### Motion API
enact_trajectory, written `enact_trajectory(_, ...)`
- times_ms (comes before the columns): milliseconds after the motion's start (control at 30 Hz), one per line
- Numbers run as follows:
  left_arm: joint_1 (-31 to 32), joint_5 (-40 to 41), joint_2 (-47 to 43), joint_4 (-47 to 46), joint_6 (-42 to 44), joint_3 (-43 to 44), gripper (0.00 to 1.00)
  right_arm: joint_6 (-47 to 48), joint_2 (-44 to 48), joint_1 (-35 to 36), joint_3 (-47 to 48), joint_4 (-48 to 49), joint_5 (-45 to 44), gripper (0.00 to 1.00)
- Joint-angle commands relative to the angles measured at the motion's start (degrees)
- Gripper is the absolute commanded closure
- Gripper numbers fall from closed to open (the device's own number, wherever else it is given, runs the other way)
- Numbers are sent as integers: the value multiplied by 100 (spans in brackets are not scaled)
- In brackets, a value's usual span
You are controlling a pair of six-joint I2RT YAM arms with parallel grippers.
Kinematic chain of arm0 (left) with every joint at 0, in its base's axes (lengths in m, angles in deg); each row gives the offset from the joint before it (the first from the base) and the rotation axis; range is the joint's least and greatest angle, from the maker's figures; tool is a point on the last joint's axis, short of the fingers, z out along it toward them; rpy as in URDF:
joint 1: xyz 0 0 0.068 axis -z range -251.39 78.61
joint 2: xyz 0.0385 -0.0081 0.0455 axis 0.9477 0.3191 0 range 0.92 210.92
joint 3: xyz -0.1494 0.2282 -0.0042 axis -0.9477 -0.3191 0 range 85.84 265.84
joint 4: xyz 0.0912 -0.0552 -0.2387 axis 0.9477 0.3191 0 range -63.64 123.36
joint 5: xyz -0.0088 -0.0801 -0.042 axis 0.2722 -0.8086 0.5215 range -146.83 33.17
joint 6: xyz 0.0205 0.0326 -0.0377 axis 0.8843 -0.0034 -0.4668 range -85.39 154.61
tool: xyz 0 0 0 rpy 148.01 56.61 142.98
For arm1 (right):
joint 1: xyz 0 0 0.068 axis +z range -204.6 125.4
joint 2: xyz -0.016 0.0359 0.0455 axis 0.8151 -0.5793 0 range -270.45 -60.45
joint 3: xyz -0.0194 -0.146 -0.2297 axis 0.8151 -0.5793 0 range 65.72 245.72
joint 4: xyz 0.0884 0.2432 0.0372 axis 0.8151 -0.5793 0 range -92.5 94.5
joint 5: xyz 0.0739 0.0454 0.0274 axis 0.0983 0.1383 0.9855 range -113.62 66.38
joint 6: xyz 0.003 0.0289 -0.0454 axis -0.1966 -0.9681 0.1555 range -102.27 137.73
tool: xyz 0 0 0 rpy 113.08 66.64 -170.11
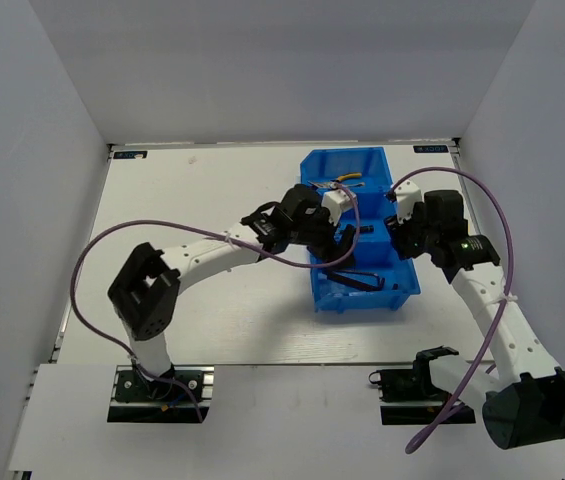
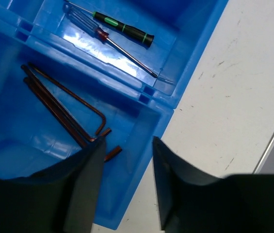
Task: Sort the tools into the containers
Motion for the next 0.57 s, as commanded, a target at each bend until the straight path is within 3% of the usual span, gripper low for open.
enact_trajectory(0, -62, 492, -898, 35, -120, -17, 9, -146, -30, -52, 293, -74, 288, 48)
enact_trajectory(67, -142, 1053, -1671, -61, -723, -404, 6, -294, -83, -78, 346, -162, 402, 39)
enact_trajectory(100, -194, 2057, -1978, -61, -971, -858, 0, -313, -92, -78, 416, -223, 481, 20)
enact_trajectory(133, -255, 2546, -2294, 95, -1209, -1106, 0, -365, -109, -87, 469, -311, 525, 10)
enact_trajectory(167, -317, 3273, -2881, 192, -1646, -1587, 0, -653, -92, -69, 487, -390, 587, 10)
enact_trajectory(233, -466, 3666, -3350, 403, -1992, -2021, 0, -822, 48, -69, 409, -347, 570, 10)
enact_trajectory(333, -669, 3667, -3896, 641, -2178, -2506, 0, -1314, 321, -51, 382, -110, 377, 10)
enact_trajectory(533, -836, 3720, -4380, 853, -2248, -2822, 0, -1192, 628, -43, 329, -180, 43, 10)
